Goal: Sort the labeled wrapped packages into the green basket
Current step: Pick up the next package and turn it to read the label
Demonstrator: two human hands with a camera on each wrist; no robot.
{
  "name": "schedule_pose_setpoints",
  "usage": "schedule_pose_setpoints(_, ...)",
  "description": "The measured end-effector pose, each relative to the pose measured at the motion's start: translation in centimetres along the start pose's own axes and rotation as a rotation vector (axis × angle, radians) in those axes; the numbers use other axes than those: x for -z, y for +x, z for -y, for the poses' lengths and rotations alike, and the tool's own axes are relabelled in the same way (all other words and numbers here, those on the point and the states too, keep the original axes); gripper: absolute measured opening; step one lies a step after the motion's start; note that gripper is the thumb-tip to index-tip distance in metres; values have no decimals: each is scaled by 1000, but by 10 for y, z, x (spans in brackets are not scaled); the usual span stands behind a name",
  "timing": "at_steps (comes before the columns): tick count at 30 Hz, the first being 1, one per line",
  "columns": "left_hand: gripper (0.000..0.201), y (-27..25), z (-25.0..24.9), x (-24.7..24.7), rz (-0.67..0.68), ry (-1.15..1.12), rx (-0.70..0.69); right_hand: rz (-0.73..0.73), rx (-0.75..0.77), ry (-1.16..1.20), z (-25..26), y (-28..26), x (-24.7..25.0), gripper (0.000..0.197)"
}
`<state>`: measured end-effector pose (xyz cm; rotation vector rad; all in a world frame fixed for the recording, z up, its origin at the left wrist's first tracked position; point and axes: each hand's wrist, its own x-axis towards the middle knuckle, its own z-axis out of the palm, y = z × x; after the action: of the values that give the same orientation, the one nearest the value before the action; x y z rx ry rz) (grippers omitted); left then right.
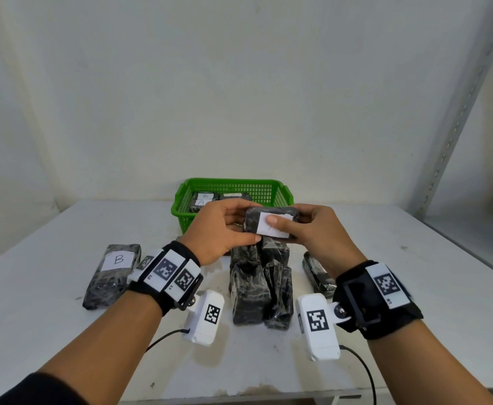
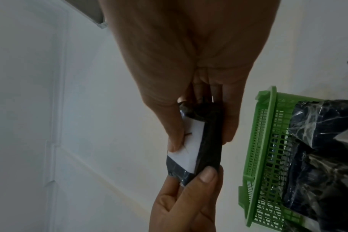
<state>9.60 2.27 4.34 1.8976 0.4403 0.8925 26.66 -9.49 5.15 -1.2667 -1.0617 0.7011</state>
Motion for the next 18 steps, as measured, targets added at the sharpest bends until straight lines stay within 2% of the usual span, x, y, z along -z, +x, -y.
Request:
schedule_pose_setpoints(6,54,0,-1,2,-43,48,-67,87,-246,107,8,-5,2,44)
schedule_pose_setpoints(11,61,-4,1,1,16,0,-54,55,-156,227,3,-4,1,28)
schedule_pose_setpoints(18,42,-7,-4,0,20,91,-49,76,-168,146,1,-2,1,35)
